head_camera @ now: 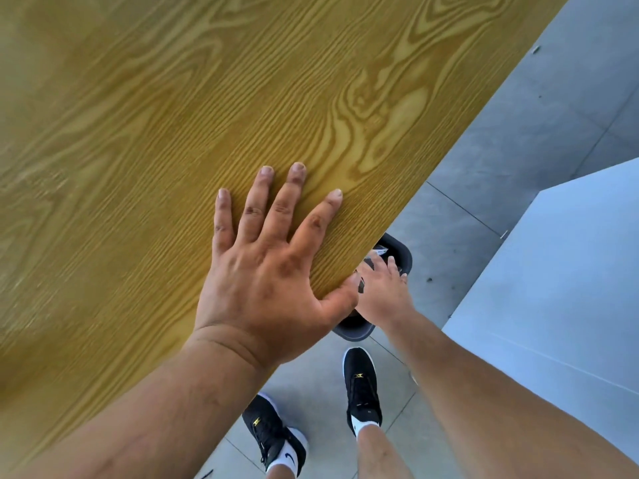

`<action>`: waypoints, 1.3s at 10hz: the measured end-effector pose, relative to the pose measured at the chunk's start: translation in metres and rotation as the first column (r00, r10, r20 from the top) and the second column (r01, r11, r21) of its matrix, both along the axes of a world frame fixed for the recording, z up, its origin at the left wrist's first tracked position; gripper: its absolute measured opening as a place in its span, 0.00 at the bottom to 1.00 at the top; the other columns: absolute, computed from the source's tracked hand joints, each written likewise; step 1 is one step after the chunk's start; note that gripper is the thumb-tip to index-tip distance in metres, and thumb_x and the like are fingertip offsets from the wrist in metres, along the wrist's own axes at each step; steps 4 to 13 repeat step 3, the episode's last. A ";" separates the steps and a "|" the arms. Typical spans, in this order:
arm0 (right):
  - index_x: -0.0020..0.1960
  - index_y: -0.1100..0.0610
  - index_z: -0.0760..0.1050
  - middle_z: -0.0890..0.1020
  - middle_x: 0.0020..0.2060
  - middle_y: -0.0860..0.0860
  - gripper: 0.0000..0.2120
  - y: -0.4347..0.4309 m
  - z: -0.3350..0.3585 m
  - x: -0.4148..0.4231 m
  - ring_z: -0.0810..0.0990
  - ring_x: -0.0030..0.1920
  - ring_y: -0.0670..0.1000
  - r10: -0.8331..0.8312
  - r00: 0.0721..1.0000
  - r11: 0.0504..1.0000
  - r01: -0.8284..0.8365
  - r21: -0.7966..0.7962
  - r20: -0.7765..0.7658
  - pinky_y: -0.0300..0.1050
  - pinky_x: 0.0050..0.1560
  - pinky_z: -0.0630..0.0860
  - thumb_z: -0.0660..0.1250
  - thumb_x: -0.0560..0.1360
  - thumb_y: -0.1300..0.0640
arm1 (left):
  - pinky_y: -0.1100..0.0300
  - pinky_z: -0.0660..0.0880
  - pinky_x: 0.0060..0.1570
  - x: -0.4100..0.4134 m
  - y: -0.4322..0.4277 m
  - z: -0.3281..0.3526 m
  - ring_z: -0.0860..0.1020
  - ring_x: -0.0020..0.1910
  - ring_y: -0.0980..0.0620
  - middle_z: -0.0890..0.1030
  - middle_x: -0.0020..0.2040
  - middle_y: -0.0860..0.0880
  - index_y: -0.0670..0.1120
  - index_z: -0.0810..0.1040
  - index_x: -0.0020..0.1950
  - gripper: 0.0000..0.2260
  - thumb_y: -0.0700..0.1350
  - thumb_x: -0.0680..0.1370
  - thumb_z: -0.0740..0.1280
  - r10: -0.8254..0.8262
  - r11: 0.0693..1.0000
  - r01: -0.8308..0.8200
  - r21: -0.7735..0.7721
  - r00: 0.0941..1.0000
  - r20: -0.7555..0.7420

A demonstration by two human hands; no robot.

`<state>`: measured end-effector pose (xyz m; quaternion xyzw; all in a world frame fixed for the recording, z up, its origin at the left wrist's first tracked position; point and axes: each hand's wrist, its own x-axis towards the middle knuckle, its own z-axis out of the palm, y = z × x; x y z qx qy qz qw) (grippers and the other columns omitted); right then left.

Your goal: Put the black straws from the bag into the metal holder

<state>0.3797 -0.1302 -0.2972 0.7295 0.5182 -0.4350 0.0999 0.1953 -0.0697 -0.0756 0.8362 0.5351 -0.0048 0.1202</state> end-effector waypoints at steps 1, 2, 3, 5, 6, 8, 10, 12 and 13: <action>0.85 0.41 0.57 0.55 0.87 0.53 0.35 -0.006 0.026 0.006 0.50 0.86 0.63 -0.053 0.999 0.998 0.053 0.041 -0.002 0.69 0.82 0.54 0.64 0.80 0.43 | 0.33 0.44 0.81 0.001 0.000 0.002 0.46 0.86 0.44 0.53 0.87 0.48 0.60 0.59 0.84 0.40 0.73 0.74 0.60 -0.003 1.000 0.003 -0.007 1.000 0.009; 0.86 0.45 0.57 0.58 0.86 0.53 0.38 -0.014 0.054 0.011 0.53 0.86 0.61 -0.093 0.996 0.990 0.092 0.110 0.005 0.65 0.83 0.56 0.65 0.80 0.41 | 0.33 0.44 0.81 0.000 0.002 0.000 0.47 0.86 0.44 0.54 0.87 0.48 0.60 0.59 0.84 0.39 0.74 0.75 0.58 0.001 1.000 -0.001 0.016 1.000 0.010; 0.86 0.49 0.58 0.61 0.85 0.54 0.37 -0.020 0.089 0.016 0.54 0.86 0.60 -0.095 0.994 0.979 0.084 0.186 0.049 0.61 0.84 0.56 0.64 0.81 0.39 | 0.35 0.41 0.81 0.001 0.001 0.006 0.44 0.86 0.44 0.51 0.87 0.49 0.60 0.56 0.84 0.39 0.76 0.76 0.54 0.005 0.999 -0.006 -0.036 1.000 -0.014; 0.86 0.49 0.58 0.61 0.85 0.54 0.37 -0.020 0.089 0.016 0.54 0.86 0.60 -0.095 0.994 0.979 0.084 0.186 0.049 0.61 0.84 0.56 0.64 0.81 0.39 | 0.35 0.41 0.81 0.001 0.001 0.006 0.44 0.86 0.44 0.51 0.87 0.49 0.60 0.56 0.84 0.39 0.76 0.76 0.54 0.005 0.999 -0.006 -0.036 1.000 -0.014; 0.86 0.49 0.58 0.61 0.85 0.54 0.37 -0.020 0.089 0.016 0.54 0.86 0.60 -0.095 0.994 0.979 0.084 0.186 0.049 0.61 0.84 0.56 0.64 0.81 0.39 | 0.35 0.41 0.81 0.001 0.001 0.006 0.44 0.86 0.44 0.51 0.87 0.49 0.60 0.56 0.84 0.39 0.76 0.76 0.54 0.005 0.999 -0.006 -0.036 1.000 -0.014; 0.86 0.49 0.58 0.61 0.85 0.54 0.37 -0.020 0.089 0.016 0.54 0.86 0.60 -0.095 0.994 0.979 0.084 0.186 0.049 0.61 0.84 0.56 0.64 0.81 0.39 | 0.35 0.41 0.81 0.001 0.001 0.006 0.44 0.86 0.44 0.51 0.87 0.49 0.60 0.56 0.84 0.39 0.76 0.76 0.54 0.005 0.999 -0.006 -0.036 1.000 -0.014; 0.86 0.49 0.58 0.61 0.85 0.54 0.37 -0.020 0.089 0.016 0.54 0.86 0.60 -0.095 0.994 0.979 0.084 0.186 0.049 0.61 0.84 0.56 0.64 0.81 0.39 | 0.35 0.41 0.81 0.001 0.001 0.006 0.44 0.86 0.44 0.51 0.87 0.49 0.60 0.56 0.84 0.39 0.76 0.76 0.54 0.005 0.999 -0.006 -0.036 1.000 -0.014; 0.86 0.49 0.58 0.61 0.85 0.54 0.37 -0.020 0.089 0.016 0.54 0.86 0.60 -0.095 0.994 0.979 0.084 0.186 0.049 0.61 0.84 0.56 0.64 0.81 0.39 | 0.35 0.41 0.81 0.001 0.001 0.006 0.44 0.86 0.44 0.51 0.87 0.49 0.60 0.56 0.84 0.39 0.76 0.76 0.54 0.005 0.999 -0.006 -0.036 1.000 -0.014; 0.86 0.49 0.58 0.61 0.85 0.54 0.37 -0.020 0.089 0.016 0.54 0.86 0.60 -0.095 0.994 0.979 0.084 0.186 0.049 0.61 0.84 0.56 0.64 0.81 0.39 | 0.35 0.41 0.81 0.001 0.001 0.006 0.44 0.86 0.44 0.51 0.87 0.49 0.60 0.56 0.84 0.39 0.76 0.76 0.54 0.005 0.999 -0.006 -0.036 1.000 -0.014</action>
